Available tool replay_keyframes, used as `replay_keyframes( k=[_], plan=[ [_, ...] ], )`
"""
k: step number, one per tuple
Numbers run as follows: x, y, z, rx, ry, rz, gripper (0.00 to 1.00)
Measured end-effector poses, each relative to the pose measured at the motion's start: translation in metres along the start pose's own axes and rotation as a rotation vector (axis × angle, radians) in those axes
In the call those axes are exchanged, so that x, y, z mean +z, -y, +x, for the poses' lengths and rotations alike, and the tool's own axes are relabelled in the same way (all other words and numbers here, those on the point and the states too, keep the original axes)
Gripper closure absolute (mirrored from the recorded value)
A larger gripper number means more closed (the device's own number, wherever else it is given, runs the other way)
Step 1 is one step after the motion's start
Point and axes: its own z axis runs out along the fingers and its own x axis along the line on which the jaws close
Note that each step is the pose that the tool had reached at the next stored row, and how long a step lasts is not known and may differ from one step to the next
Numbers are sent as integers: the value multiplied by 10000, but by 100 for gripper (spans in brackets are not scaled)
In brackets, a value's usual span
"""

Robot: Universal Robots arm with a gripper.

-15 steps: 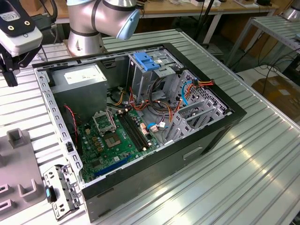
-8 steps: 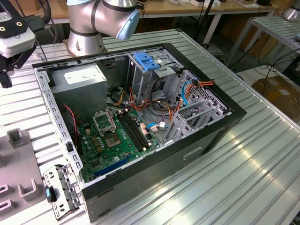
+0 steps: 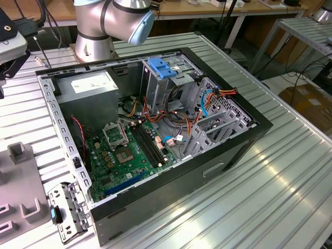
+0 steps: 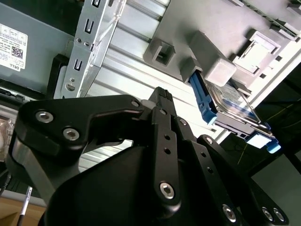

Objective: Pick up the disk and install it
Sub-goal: 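Reach for the disk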

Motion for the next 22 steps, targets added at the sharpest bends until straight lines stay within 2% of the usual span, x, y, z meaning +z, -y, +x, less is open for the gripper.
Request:
replay_keyframes(
  k=[2, 5, 8, 13, 22],
  plan=[
    [5, 4, 45, 1, -7, 0, 89],
    [13, 12, 150, 2, -16, 1, 89],
    [27, 17, 334, 7, -35, 3, 89],
    [41, 22, 514, 11, -63, 5, 89],
    [57, 40, 733, 19, -84, 6, 89]
  ],
)
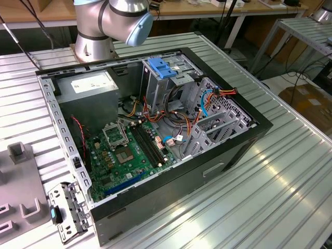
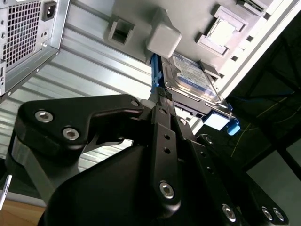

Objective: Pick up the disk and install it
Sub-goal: 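Reach for the disk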

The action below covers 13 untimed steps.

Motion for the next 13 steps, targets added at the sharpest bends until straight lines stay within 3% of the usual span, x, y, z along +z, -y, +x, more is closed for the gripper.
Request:
replay_keyframes(
  k=[13],
  plan=[
    [17, 21, 257, -1, -2, 0, 89]
  ],
)
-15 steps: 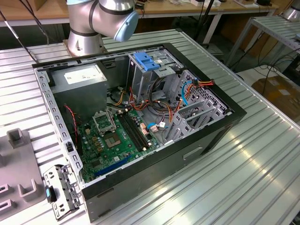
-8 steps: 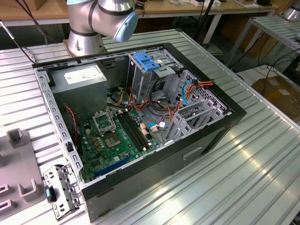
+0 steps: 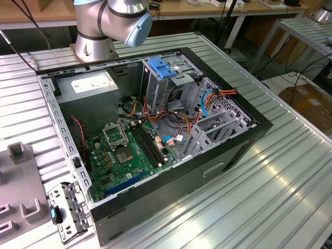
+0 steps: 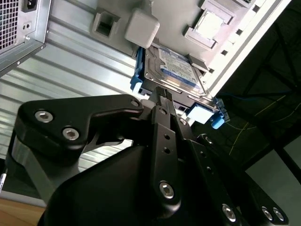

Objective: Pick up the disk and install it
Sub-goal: 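Reach for the disk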

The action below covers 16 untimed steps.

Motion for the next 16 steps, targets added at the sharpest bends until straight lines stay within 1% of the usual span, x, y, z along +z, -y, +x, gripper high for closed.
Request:
replay_keyframes(
  k=[1, 3, 5, 6, 9, 11, 12, 14, 16],
  plan=[
    [2, 2, 20, 0, 1, -1, 89],
    [5, 7, 86, 1, 0, 1, 89],
    [9, 13, 158, 1, 0, 0, 89],
    [13, 15, 213, 2, 0, 0, 89],
    [21, 7, 315, 2, -1, 1, 89],
    [36, -14, 441, 4, 1, 0, 89],
    [40, -18, 483, 3, 0, 0, 89],
    [47, -24, 546, 4, -1, 0, 89],
    [49, -22, 562, 6, 0, 0, 89]
  ],
)
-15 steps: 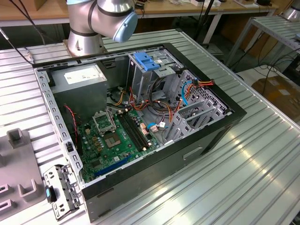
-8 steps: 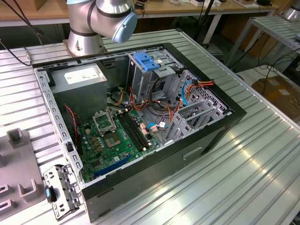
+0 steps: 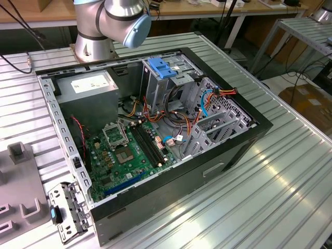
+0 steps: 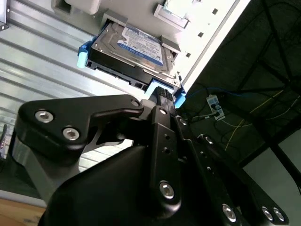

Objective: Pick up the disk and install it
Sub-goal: 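Reach for the disk, then pick up the disk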

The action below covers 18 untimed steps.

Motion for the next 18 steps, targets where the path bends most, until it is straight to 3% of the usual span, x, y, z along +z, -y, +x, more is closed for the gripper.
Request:
replay_keyframes(
  k=[14, 18],
  plan=[
    [4, 0, 0, -16, -1, 1, 89],
    [5, 0, 1, -415, -15, 20, 89]
  ],
)
